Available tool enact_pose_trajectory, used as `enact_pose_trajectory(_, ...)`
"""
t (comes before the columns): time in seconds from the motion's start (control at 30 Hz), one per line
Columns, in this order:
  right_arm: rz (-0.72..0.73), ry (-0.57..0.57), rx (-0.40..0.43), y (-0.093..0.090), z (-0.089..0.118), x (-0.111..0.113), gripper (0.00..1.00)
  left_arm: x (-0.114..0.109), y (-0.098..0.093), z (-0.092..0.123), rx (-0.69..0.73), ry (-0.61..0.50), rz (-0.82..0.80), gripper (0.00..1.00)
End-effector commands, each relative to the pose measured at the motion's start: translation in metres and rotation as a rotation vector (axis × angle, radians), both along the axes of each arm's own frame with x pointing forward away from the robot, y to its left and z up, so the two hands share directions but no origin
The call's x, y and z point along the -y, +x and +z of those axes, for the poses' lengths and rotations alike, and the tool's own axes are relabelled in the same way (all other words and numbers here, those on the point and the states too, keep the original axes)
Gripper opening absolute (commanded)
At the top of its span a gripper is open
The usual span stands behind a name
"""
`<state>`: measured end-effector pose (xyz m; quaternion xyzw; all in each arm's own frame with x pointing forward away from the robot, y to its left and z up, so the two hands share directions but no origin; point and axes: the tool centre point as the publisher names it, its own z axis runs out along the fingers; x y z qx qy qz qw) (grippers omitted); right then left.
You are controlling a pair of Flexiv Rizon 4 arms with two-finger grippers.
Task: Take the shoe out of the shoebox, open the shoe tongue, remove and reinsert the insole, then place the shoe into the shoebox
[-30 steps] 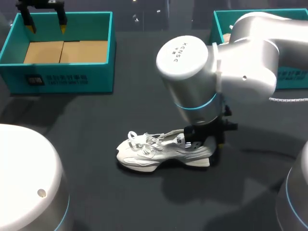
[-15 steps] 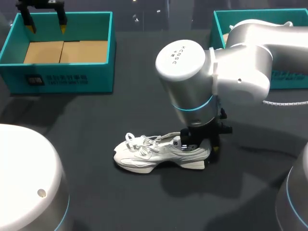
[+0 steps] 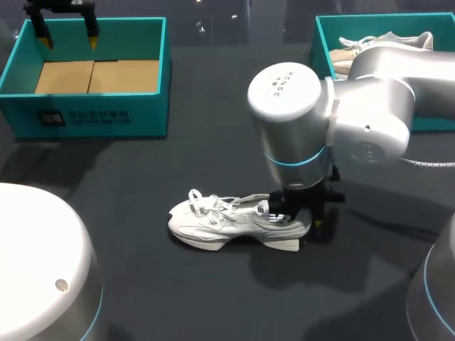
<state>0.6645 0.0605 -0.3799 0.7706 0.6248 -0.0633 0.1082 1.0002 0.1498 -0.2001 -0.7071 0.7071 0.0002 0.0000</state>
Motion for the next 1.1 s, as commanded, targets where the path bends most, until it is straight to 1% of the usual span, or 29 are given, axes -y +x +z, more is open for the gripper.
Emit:
enact_pose_trajectory(0.03,-0.048,0.004,0.02,-0.0033,-0.0034,-0.0009,0.0,-0.0001,-0.0002,0.0001,0.0,0.0,0.0,1.0)
enact_pose_trajectory(0.07,-0.046,0.004,0.019,-0.0031,-0.0038,-0.0011,0.01,-0.0001,-0.0002,0.0001,0.0,0.0,0.0,1.0)
enact_pose_trajectory(0.1,-0.043,0.003,0.017,-0.003,-0.0041,-0.0014,0.05,-0.0001,-0.0002,0.0001,0.0,0.0,0.0,1.0)
enact_pose_trajectory(0.13,-0.041,0.002,0.014,-0.0028,-0.0042,-0.0017,0.05,-0.0001,-0.0002,0.0001,0.0,0.0,0.0,1.0)
enact_pose_trajectory(0.17,-0.039,-0.002,0.013,-0.0026,-0.0041,-0.002,0.05,-0.0001,-0.0002,0.0001,0.0,0.0,0.0,1.0)
enact_pose_trajectory(0.23,-0.033,-0.009,0.01,-0.002,-0.0034,-0.0027,0.0,-0.0001,-0.0002,0.0001,0.0,0.0,0.0,1.0)
enact_pose_trajectory(0.6,0.022,-0.066,-0.012,-0.0006,0.0028,-0.005,0.0,-0.0001,-0.0002,0.0001,0.0,0.0,0.0,1.0)
enact_pose_trajectory(0.77,0.064,-0.066,-0.031,0.0004,0.0002,-0.0064,0.0,-0.0001,-0.0002,0.0001,0.0,0.0,0.0,1.0)
enact_pose_trajectory(1.03,0.092,-0.066,-0.047,0.0012,-0.0024,-0.0074,0.0,-0.0001,-0.0002,0.0001,0.0,0.0,0.0,1.0)
enact_pose_trajectory(1.07,0.095,-0.063,-0.049,0.0013,-0.0025,-0.0075,0.1,-0.0001,-0.0002,0.0001,0.0,0.0,0.0,1.0)
enact_pose_trajectory(1.1,0.096,-0.062,-0.048,0.0013,-0.0026,-0.0075,0.22,-0.0001,-0.0002,0.0001,0.0,0.0,0.0,1.0)
